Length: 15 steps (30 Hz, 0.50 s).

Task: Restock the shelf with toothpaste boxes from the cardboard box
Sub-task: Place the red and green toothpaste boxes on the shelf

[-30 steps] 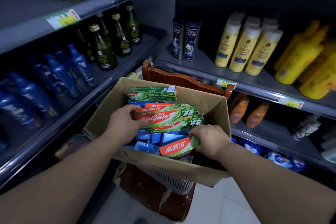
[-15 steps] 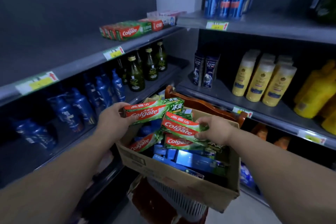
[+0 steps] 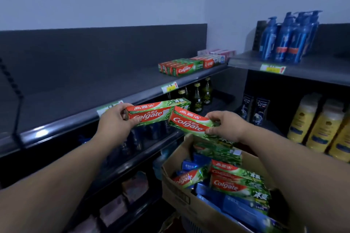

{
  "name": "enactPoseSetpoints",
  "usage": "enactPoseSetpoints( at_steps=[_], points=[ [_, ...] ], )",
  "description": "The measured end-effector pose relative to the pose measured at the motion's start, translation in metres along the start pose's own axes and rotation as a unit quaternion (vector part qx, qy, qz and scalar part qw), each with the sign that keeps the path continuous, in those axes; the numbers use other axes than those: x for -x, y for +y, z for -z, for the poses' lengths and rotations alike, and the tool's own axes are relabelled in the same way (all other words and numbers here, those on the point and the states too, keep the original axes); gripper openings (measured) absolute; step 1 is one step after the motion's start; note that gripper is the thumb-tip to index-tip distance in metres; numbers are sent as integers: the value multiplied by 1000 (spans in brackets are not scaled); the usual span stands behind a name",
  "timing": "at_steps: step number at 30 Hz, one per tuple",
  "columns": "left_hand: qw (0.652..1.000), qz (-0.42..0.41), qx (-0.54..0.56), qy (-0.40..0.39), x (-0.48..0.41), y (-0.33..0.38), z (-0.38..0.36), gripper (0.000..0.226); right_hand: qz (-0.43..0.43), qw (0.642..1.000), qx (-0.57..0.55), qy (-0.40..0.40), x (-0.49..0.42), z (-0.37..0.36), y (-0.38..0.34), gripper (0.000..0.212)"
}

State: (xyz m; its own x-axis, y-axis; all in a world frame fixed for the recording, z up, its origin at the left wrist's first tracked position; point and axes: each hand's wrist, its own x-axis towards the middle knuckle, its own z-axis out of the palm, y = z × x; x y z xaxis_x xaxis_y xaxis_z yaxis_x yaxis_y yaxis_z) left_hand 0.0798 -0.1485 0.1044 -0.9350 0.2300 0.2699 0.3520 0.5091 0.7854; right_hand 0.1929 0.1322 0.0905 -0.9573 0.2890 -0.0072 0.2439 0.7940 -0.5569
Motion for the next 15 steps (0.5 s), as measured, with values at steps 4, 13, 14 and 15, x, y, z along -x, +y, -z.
enactPoseSetpoints(
  at_steps=[4, 13, 14, 15],
  points=[
    [999, -25, -19, 43, -27, -10, 31, 35, 34, 999, 23, 8, -34, 2, -42, 34],
    [998, -49, 1, 44, -118, -39, 90, 30, 43, 996, 69, 23, -124, -7, -118, 59],
    [998, -53, -2, 43, -130, -43, 96, 30, 45, 995, 87, 26, -134, -7, -126, 59],
    [997, -57, -5, 45, -143, -47, 102, 30, 48, 993, 101, 32, -144, -7, -134, 57]
  ],
)
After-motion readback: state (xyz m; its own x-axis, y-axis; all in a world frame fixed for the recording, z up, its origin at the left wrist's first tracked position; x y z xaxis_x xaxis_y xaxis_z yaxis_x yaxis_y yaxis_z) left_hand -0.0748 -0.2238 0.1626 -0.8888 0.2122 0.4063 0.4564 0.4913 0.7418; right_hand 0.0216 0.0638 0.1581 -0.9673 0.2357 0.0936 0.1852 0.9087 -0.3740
